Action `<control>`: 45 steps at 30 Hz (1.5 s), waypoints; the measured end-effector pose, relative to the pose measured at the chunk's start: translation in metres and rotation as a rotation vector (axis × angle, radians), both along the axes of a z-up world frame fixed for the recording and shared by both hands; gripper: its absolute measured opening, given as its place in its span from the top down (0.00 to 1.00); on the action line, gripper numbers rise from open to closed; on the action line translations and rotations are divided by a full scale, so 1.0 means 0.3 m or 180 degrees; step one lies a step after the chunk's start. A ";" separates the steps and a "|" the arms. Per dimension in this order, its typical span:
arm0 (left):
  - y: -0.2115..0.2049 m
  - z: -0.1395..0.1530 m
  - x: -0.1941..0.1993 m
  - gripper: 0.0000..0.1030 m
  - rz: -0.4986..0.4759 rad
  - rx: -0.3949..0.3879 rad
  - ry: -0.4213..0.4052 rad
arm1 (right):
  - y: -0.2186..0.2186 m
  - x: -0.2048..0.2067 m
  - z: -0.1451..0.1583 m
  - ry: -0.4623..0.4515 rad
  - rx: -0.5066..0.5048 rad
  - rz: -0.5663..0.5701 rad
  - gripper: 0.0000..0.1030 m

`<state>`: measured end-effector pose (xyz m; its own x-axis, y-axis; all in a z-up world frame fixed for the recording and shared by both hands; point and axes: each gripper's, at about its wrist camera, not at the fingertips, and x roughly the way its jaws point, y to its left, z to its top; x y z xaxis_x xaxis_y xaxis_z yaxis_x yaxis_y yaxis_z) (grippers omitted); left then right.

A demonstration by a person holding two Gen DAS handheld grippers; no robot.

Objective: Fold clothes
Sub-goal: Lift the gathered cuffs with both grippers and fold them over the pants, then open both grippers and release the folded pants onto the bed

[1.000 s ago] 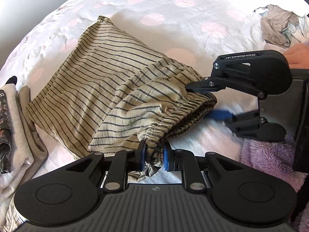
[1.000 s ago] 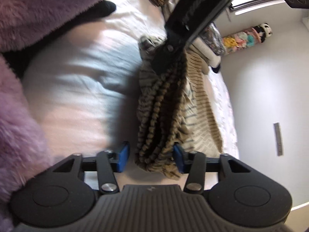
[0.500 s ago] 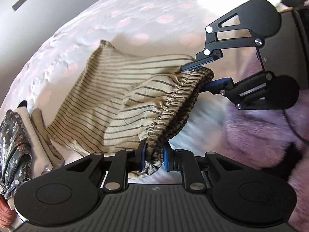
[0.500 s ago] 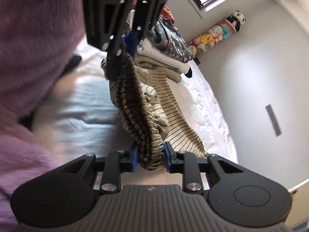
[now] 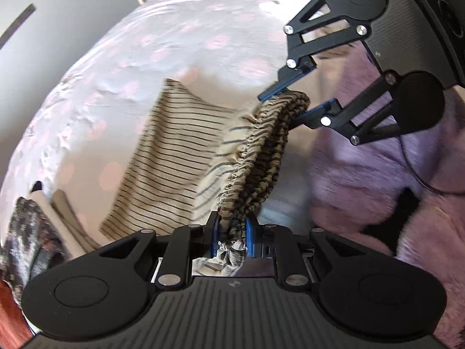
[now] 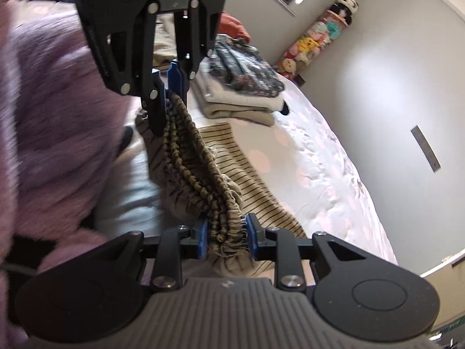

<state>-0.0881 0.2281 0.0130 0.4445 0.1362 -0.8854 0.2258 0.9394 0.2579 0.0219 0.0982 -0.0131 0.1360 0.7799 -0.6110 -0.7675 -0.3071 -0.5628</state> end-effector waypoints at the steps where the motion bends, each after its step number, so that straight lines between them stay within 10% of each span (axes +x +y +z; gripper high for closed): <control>1: 0.031 0.004 0.019 0.84 0.0029 0.0006 -0.0016 | 0.035 0.018 0.011 0.0066 -0.0009 -0.0042 0.71; 11: 0.348 -0.038 0.245 0.80 0.0270 -0.0107 -0.0013 | 0.411 0.230 0.023 0.0759 -0.0268 -0.0389 0.71; 27: 0.791 -0.397 0.501 0.74 0.0790 -0.0646 0.0072 | 0.890 0.497 -0.286 0.1394 -0.0703 -0.0750 0.71; 37: 0.837 -0.426 0.476 0.61 0.1302 -0.0518 -0.0370 | 0.945 0.534 -0.356 0.1502 -0.0564 -0.1154 0.56; 45: 0.737 -0.296 0.334 0.61 0.1626 -0.0541 -0.0638 | 0.746 0.531 -0.213 0.1673 -0.0227 -0.1394 0.54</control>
<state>0.0120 0.4493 -0.0759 0.5210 0.2409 -0.8189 -0.3052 0.9485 0.0848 0.1811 0.3219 -0.0769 0.1010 0.6761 -0.7299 -0.9949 0.0712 -0.0716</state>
